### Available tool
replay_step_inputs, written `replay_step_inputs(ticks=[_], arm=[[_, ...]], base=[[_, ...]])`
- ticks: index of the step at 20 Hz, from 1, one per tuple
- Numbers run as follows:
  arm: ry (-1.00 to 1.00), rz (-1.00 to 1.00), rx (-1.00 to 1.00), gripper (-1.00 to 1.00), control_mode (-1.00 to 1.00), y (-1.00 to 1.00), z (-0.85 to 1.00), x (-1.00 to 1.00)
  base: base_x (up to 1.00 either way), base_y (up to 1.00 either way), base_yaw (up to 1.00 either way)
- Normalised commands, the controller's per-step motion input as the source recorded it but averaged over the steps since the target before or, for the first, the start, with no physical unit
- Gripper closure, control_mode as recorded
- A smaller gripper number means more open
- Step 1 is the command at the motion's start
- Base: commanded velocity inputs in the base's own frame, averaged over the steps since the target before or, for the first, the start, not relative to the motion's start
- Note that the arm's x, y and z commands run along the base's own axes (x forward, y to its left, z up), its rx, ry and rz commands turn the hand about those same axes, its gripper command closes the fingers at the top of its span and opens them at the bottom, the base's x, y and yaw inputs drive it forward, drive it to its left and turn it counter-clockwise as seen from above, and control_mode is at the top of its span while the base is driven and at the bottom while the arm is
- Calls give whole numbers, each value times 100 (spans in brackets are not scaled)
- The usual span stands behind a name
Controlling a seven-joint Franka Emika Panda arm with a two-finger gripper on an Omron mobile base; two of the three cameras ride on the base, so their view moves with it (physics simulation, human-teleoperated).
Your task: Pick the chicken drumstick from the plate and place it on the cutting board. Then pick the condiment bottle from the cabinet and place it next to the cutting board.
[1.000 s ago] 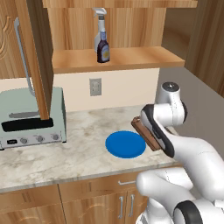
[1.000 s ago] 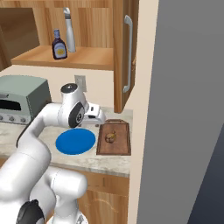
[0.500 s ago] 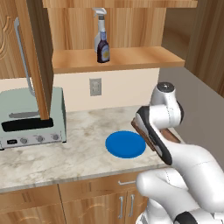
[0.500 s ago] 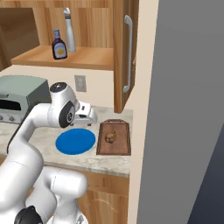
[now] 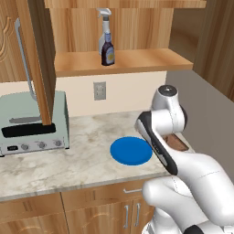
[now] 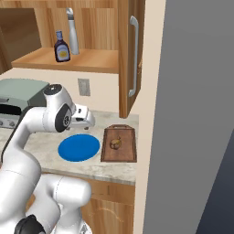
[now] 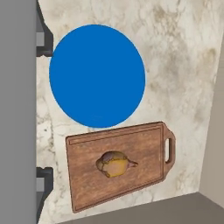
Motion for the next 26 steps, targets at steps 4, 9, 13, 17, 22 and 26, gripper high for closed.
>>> replay_step_inputs(ticks=[4, 9, 13, 17, 22, 26], arm=[[0, 12, 0, -100, -100, 15, 7, 0], [0, 16, 0, -100, -100, 13, 3, 0], [-3, 17, 0, -100, -100, 16, 0, 0], [-7, 18, -2, -100, -100, 20, 0, 0], [-13, 22, -4, -100, -100, 23, 0, 0], [-11, 28, -5, -100, -100, 15, 0, 3]], base=[[0, 0, 0], [0, 0, 0], [0, 0, 0], [0, 0, 0], [0, 0, 0], [0, 0, 0]])
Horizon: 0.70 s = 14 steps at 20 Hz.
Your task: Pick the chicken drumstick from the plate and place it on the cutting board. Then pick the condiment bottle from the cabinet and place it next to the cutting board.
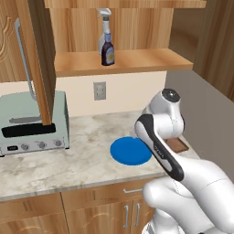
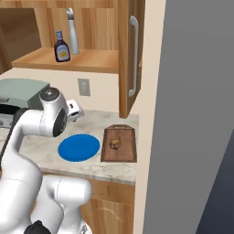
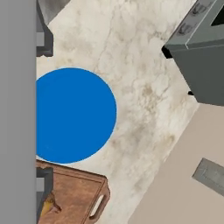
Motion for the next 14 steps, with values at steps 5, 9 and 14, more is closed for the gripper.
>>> replay_step_inputs(ticks=[5, 9, 14], arm=[[-3, 33, -5, -100, -100, 7, 0, 15], [0, 34, -6, -100, -100, 5, 0, 19], [-6, 23, -4, -100, -100, 5, 0, 2]], base=[[0, 0, 0], [0, 0, 0], [0, 0, 0]])
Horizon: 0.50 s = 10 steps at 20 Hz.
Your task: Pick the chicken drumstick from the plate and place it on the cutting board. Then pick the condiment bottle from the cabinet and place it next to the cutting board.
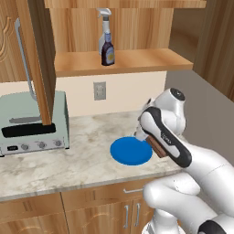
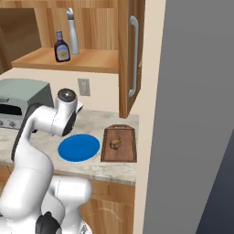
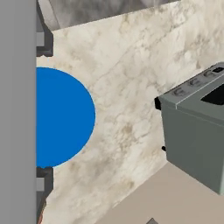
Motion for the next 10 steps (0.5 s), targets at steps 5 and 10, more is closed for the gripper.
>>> replay_step_inputs(ticks=[5, 10], arm=[[-8, 15, -1, -100, -100, 20, 0, -1], [-10, 3, 0, -100, -100, 28, 2, -15]], base=[[0, 0, 0], [0, 0, 0]])
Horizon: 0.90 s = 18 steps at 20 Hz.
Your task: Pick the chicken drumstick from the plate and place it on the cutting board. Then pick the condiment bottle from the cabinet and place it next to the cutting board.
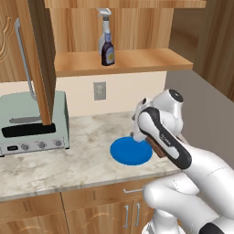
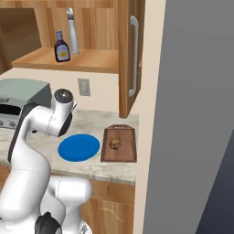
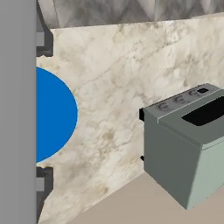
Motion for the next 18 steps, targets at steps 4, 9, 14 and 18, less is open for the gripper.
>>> replay_step_inputs(ticks=[4, 9, 14, 18], arm=[[-6, 0, 0, -100, -100, 21, 11, -17], [-1, 0, 0, -100, -100, 10, 16, -18], [0, 0, 4, -100, -100, 2, 16, -13], [1, 1, 7, -100, -100, 0, 13, -7]], base=[[0, 0, 0], [0, 0, 0], [0, 0, 0], [0, 0, 0]])
